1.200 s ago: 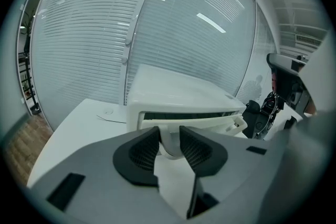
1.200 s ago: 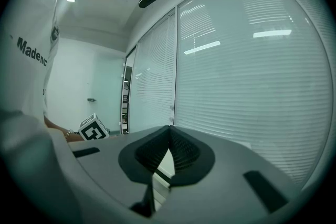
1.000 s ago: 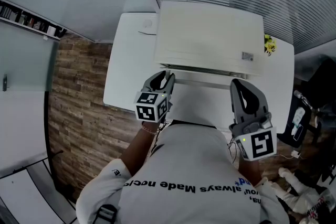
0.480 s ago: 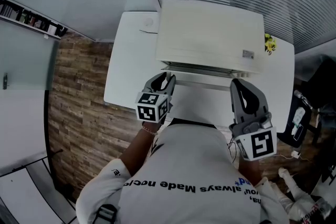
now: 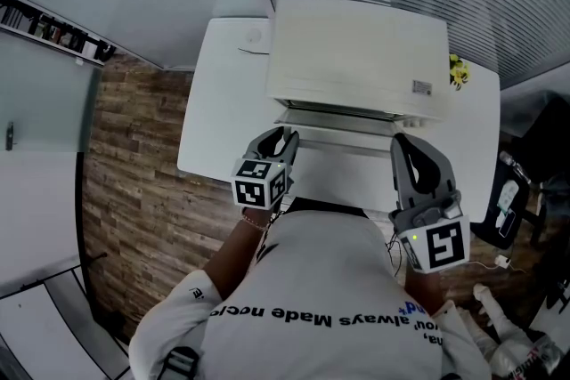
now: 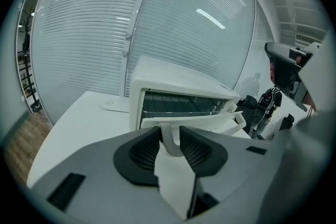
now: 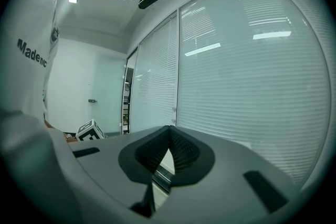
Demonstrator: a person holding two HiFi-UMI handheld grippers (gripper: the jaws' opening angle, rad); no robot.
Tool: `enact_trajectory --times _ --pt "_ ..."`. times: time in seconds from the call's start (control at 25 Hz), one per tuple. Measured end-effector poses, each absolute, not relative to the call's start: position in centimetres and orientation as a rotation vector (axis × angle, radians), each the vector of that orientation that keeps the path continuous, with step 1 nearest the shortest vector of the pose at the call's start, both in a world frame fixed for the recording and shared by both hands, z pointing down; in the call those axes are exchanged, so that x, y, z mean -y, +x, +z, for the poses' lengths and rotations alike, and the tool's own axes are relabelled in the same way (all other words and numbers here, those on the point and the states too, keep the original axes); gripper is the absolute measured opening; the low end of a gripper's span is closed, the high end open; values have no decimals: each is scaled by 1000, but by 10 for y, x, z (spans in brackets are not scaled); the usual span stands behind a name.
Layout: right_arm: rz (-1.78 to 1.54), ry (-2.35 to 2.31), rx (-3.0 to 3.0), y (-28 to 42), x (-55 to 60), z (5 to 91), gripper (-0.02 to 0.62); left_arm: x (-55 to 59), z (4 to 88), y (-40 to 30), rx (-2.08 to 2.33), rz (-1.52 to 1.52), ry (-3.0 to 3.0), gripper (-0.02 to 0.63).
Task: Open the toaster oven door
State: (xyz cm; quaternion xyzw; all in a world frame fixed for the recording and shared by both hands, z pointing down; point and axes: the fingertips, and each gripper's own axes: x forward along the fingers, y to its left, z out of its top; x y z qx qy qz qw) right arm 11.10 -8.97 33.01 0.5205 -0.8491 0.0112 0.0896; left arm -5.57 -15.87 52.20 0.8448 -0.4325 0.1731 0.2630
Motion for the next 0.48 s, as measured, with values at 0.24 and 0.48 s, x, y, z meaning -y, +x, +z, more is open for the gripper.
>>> enact_trajectory --times 0.24,0.48 --pt "33 1546 2522 109 85 330 8 152 527 -57 1162 479 2284 127" --pt "31 1539 2529 105 81 331 8 145 533 -59 1156 493 2275 127"
